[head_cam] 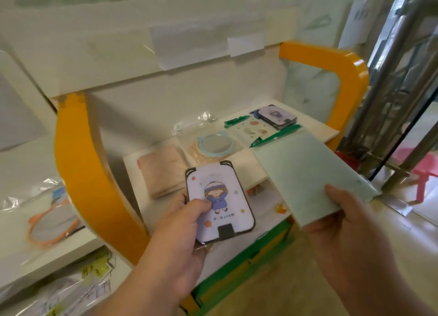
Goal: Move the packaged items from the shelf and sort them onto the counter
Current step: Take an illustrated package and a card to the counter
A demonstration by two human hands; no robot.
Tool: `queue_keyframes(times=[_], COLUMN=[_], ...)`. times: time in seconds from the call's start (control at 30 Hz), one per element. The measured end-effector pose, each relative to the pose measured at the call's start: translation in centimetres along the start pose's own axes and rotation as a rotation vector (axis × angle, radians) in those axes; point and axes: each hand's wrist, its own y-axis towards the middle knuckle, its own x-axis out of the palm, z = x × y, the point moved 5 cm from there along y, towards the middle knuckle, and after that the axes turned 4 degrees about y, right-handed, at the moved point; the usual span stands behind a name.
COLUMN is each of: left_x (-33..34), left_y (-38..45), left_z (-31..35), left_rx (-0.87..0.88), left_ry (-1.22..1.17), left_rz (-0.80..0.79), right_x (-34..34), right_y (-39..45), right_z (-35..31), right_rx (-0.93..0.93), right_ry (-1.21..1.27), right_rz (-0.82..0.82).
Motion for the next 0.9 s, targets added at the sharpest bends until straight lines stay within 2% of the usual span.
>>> queue_keyframes(times=[0.4, 0.47, 0.57, 0.63, 0.73, 0.8, 0.9], left_x=[8.1, 8.8, 9.2, 9.2, 9.3, 9.8, 10.6], left_y=[14.0, 15.8, 18.0, 19.5, 21.2, 21.7, 22.0], left_z=[3.3, 3.7, 4.1, 4.4, 4.5, 4.7, 4.9], left_rx=[0.05, 0.046, 0.054, 0.074, 0.124, 0.161, 0.203], left_ry=[-0.047, -0.066, -0.079, -0.076, -0.099, -0.127, -0.157], left_rz=[-0.041, -0.012, 0.028, 0.053, 0.139, 0.18, 0.242], right_x=[2.7, 2.9, 3.4, 3.8, 4.2, 4.1, 3.9], right_y=[14.7, 17.0, 20.3, 23.1, 28.0, 30.6, 32.7], right_z=[-3.0, -3.3, -3.7, -3.5, -1.8, -0.3, 2.6], right_rx=[-0.041, -0.083, -0.199, -0.301, -0.458, -0.564, -0.753], right_ry=[-0.246, -0.362, -0.676, -0.942, -1.334, -1.563, -1.791], right_rz=[0.068, 0.065, -0.002, -0.116, -0.497, -0.679, -0.981])
